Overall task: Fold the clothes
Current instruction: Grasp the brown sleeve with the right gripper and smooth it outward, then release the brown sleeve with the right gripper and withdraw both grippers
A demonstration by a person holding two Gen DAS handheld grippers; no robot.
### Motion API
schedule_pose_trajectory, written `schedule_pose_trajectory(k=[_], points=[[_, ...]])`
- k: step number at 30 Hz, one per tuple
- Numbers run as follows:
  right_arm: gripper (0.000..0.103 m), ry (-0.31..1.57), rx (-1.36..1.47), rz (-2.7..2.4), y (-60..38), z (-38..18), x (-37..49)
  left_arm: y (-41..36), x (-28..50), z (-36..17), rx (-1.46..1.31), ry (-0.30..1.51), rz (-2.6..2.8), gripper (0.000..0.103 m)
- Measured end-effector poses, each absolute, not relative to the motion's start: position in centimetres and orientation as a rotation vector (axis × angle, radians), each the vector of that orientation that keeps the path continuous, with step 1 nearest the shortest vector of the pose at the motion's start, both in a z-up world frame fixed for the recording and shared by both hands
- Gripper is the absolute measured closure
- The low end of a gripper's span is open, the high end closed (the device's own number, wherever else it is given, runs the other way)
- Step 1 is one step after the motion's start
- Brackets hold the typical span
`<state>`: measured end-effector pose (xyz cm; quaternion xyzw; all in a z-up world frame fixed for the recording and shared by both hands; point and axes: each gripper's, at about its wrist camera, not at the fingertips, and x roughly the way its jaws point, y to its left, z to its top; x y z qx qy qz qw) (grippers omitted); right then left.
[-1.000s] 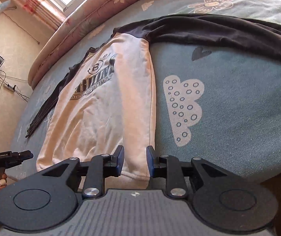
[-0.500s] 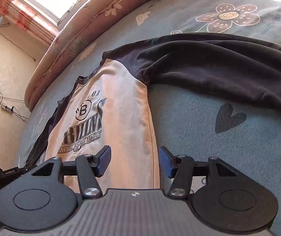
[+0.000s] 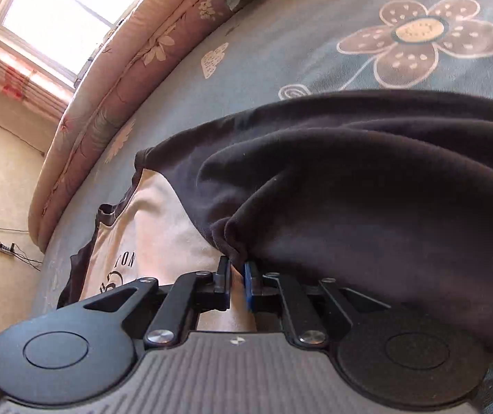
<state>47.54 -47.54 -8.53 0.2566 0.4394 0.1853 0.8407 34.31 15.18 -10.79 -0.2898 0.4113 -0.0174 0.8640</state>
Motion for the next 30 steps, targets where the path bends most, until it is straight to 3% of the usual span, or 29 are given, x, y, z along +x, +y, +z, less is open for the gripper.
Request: schedule_pose_trajectory(k=[6, 11, 15, 21, 26, 30], points=[[0.09, 0.911, 0.302, 0.35, -45.3, -7.4, 47.9, 15.1, 35.1, -10.5, -0.525, 0.907, -0.033, 0.085], [0.06, 0.925, 0.2, 0.355, -45.6, -4.3, 43.3, 14.4, 30.0, -7.4, -0.337, 0.923, -0.062, 0.082], [0.047, 0.924, 0.061, 0.544, -43.6, -2.5, 36.6, 9.3, 23.3, -5.0, -0.162, 0.926, -0.263, 0.061], [0.046, 0.983, -0.135, 0.724, -38.5, -4.8, 28.4, 3.1, 15.7, -6.8, -0.038, 1.003, -0.453, 0.06], [0.046, 0.974, -0.086, 0.66, -41.4, -5.9, 26.1, 4.8, 10.5, -8.0, -0.094, 1.051, -0.403, 0.058], [0.044, 0.985, -0.132, 0.528, -43.6, -5.7, 24.5, 4.6, 7.2, -7.0, 0.014, 1.061, -0.38, 0.058]])
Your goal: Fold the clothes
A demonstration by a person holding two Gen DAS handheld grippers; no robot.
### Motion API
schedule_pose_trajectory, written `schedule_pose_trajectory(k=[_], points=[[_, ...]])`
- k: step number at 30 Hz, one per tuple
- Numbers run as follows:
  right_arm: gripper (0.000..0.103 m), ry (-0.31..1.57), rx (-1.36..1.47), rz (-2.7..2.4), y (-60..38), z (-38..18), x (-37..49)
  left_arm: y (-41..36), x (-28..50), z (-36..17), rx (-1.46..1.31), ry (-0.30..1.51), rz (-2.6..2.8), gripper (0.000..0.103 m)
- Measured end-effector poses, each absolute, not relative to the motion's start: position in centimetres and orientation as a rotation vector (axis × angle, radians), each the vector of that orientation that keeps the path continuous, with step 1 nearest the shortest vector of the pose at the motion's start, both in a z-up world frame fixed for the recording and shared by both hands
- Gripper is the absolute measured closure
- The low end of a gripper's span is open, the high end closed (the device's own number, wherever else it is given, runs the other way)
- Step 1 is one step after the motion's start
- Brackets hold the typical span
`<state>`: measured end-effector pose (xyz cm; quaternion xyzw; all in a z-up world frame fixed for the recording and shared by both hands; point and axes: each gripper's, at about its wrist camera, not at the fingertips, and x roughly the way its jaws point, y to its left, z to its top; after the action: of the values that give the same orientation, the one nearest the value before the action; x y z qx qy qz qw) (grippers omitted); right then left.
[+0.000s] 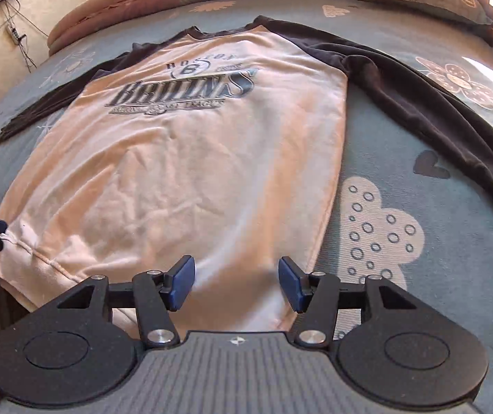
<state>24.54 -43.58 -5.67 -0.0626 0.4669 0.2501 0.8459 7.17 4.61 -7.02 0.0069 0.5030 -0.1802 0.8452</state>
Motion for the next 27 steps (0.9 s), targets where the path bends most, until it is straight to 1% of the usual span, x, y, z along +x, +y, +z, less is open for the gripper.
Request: schedule_pose_trajectory(k=[2, 5, 11, 20, 22, 23, 24, 25, 26, 27], points=[[0.044, 0.959, -0.115, 0.525, -43.9, -5.3, 23.6, 3.7, 6.4, -5.8, 0.051, 1.02, -0.389, 0.057], [0.042, 0.91, -0.073, 0.542, -43.4, -4.3, 22.1, 1.3, 5.2, -5.1, 0.164, 0.975, -0.444, 0.051], [0.041, 0.863, -0.035, 0.582, -42.1, -3.5, 19.3, -2.7, 2.7, -7.2, 0.509, 0.914, -0.434, 0.051], [0.04, 0.867, -0.054, 0.561, -43.3, -4.0, 15.9, -4.3, 0.4, -8.0, 0.814, 0.731, -0.348, 0.053], [0.04, 0.859, -0.047, 0.562, -43.9, -4.0, 15.3, -4.9, -0.3, -8.6, 0.894, 0.692, -0.366, 0.059], [0.04, 0.855, -0.049, 0.569, -44.0, -4.0, 15.0, -5.2, -0.6, -9.0, 0.936, 0.674, -0.378, 0.07], [0.04, 0.851, -0.06, 0.572, -44.1, -4.1, 14.6, -5.3, -0.8, -9.3, 0.958, 0.666, -0.39, 0.087], [0.04, 0.846, -0.077, 0.573, -44.1, -4.2, 14.3, -5.5, -0.9, -9.4, 0.963, 0.667, -0.402, 0.095], [0.04, 0.845, -0.089, 0.57, -44.1, -4.3, 14.1, -5.5, -1.0, -9.5, 0.958, 0.675, -0.414, 0.1], [0.04, 0.845, -0.09, 0.564, -44.2, -4.4, 13.9, -5.4, -1.0, -9.4, 0.944, 0.687, -0.424, 0.1]])
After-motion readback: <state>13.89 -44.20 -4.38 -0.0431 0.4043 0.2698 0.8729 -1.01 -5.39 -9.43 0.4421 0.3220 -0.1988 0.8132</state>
